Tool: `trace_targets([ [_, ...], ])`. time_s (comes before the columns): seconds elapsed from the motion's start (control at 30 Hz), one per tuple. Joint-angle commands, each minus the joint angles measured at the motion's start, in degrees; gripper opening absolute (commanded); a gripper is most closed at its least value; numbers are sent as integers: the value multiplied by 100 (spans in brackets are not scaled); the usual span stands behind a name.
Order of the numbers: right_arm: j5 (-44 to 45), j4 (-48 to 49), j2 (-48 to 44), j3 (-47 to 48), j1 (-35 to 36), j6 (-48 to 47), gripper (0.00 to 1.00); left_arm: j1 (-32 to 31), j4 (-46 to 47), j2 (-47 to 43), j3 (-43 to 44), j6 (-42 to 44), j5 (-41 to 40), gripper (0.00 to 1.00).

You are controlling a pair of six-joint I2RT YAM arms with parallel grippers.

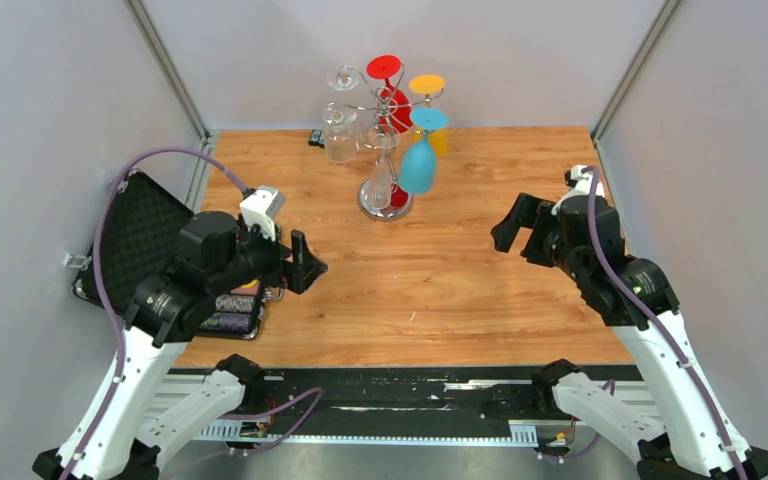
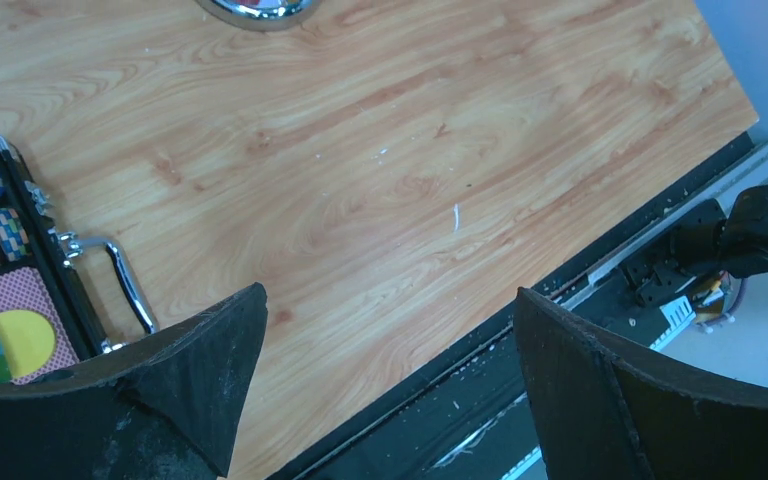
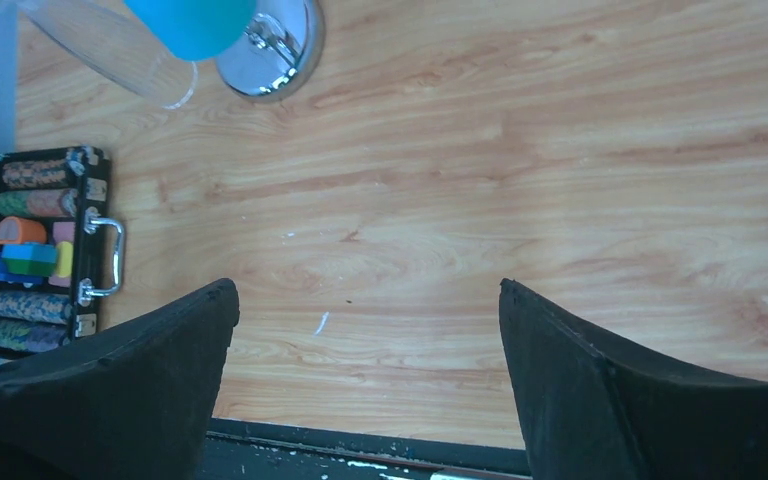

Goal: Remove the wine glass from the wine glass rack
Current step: Pick up the wine glass from the wine rack.

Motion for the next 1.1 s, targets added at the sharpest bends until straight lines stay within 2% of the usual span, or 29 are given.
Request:
trace_targets([
  [0.0,-48,-29,186,602,14,-314,100,-8,257,-158,106,-29,-170,100],
  [0.57,-456,210,760,1911,18,-1173,100,-6,-26,-75,230,54,-569,100],
  [0.8,-928,331,1437,2580,14,-743,96,-11,-112,12,232,116,-479,100],
  [1.07,-1896,777,2263,3011,14,-31,88,-3,-301,-174,135,229,-541,100],
])
